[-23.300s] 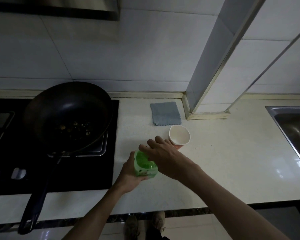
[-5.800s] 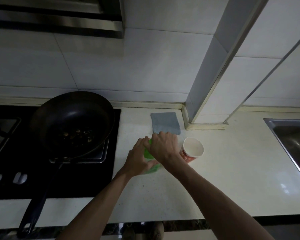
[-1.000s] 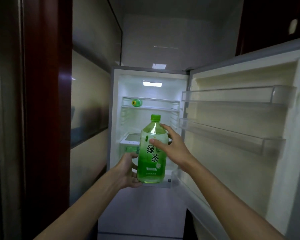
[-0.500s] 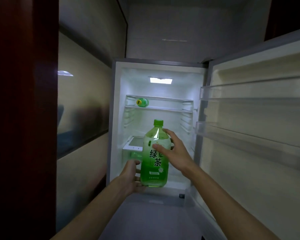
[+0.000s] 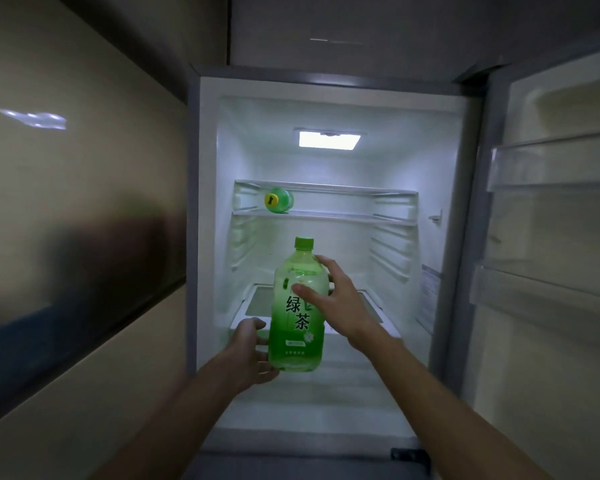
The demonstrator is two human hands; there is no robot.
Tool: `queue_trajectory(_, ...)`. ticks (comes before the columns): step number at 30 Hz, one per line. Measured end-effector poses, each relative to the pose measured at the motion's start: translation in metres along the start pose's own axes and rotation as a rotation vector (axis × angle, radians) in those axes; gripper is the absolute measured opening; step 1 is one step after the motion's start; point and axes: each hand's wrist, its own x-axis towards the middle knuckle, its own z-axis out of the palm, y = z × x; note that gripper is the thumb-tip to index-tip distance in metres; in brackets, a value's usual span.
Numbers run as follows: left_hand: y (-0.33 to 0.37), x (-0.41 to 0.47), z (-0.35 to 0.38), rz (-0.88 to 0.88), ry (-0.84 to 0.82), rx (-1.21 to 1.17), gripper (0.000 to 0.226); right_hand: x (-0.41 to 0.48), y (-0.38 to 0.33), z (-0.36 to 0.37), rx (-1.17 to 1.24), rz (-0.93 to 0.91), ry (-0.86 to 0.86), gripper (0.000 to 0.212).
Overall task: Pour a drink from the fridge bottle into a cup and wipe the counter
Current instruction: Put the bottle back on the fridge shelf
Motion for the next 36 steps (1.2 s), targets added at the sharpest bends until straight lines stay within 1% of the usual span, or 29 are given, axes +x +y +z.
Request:
queue_trajectory(8, 0.022, 0.076, -0.012, -0.024, -0.024, -0.003, 0.034, 0.062, 0.043, 0.015, 0.021, 0.035, 0.001, 0.061)
queue_trajectory(12, 0.029, 0.105, -0.008, -0.02, -0.028, -0.008, 0.035, 0.09, 0.062, 0.014, -0.019, 0.037, 0.004, 0.065)
queue_trajectory(15, 0.04, 0.118, 0.0, -0.008, -0.013, -0.052, 0.033, 0.111, 0.075, 0.012, -0.003, 0.041, 0.007, 0.064)
queue_trajectory(17, 0.048, 0.131, 0.002, 0.014, -0.007, -0.083, 0.034, 0.127, 0.085, 0.011, 0.011, 0.038, 0.013, 0.064)
queue_trajectory(26, 0.075, 0.187, 0.006, 0.153, 0.05, -0.059, 0.038, 0.196, 0.122, 0.016, 0.032, 0.025, 0.0, 0.064)
queue_trajectory(32, 0.078, 0.211, 0.021, 0.225, 0.127, -0.046, 0.031, 0.226, 0.151, 0.019, 0.094, 0.027, -0.027, 0.058)
queue_trajectory(36, 0.08, 0.228, 0.031, 0.273, 0.145, -0.067, 0.033, 0.241, 0.168, 0.018, 0.101, 0.038, -0.016, 0.062)
